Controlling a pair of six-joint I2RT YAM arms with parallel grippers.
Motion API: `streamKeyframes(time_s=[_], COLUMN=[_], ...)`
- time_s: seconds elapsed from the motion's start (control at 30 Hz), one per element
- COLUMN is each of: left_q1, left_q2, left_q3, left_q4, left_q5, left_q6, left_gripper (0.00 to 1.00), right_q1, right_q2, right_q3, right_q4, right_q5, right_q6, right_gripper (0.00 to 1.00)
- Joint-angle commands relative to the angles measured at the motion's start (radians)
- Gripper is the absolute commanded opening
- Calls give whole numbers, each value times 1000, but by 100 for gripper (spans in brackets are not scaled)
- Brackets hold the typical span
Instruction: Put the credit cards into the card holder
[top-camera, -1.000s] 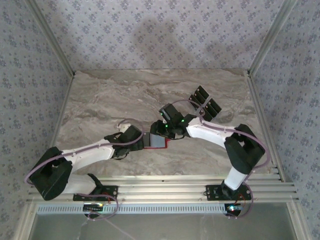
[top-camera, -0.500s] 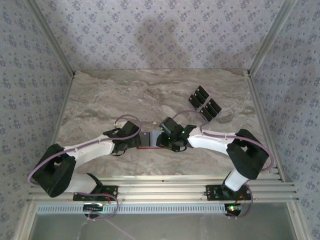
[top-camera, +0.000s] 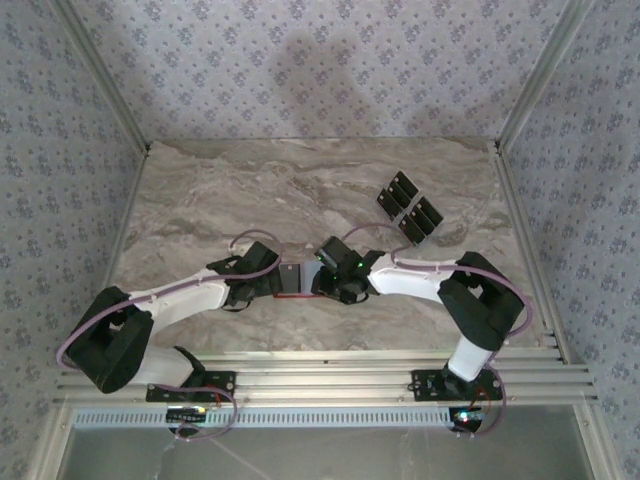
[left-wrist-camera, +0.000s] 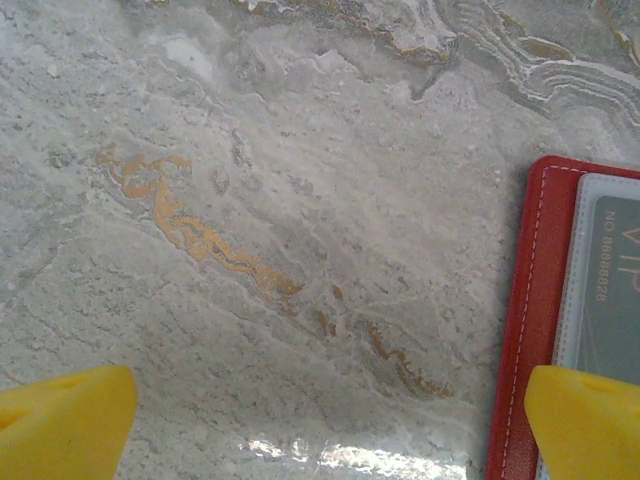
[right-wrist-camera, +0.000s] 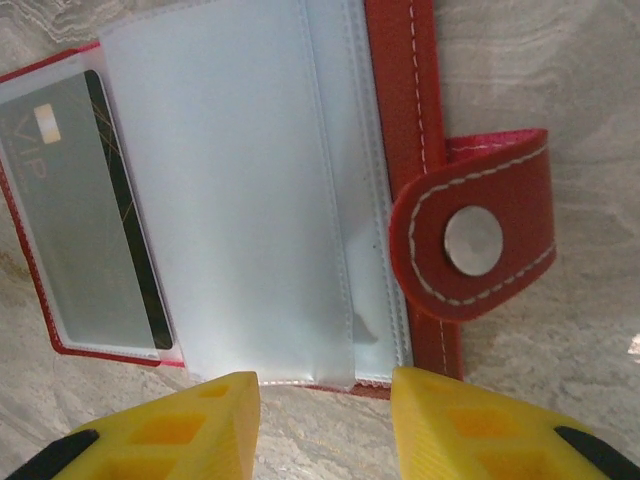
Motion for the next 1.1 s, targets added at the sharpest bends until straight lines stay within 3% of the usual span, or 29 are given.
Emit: streamKeyframes(time_s=[0.0, 1.07], left_q1=[6, 7], left_q2=[18, 22], left_q3=[17, 15], left_q4=[3, 14], left_q5=[9, 20], left_q6=[16, 8], left_gripper=[100, 100], right_q1=[-5, -21], right_q2=[16, 50], right_q3=[32, 21], right_q4=[4, 92], right_q5=[10, -30], right_q6=[-1, 14], right_gripper=[40, 30])
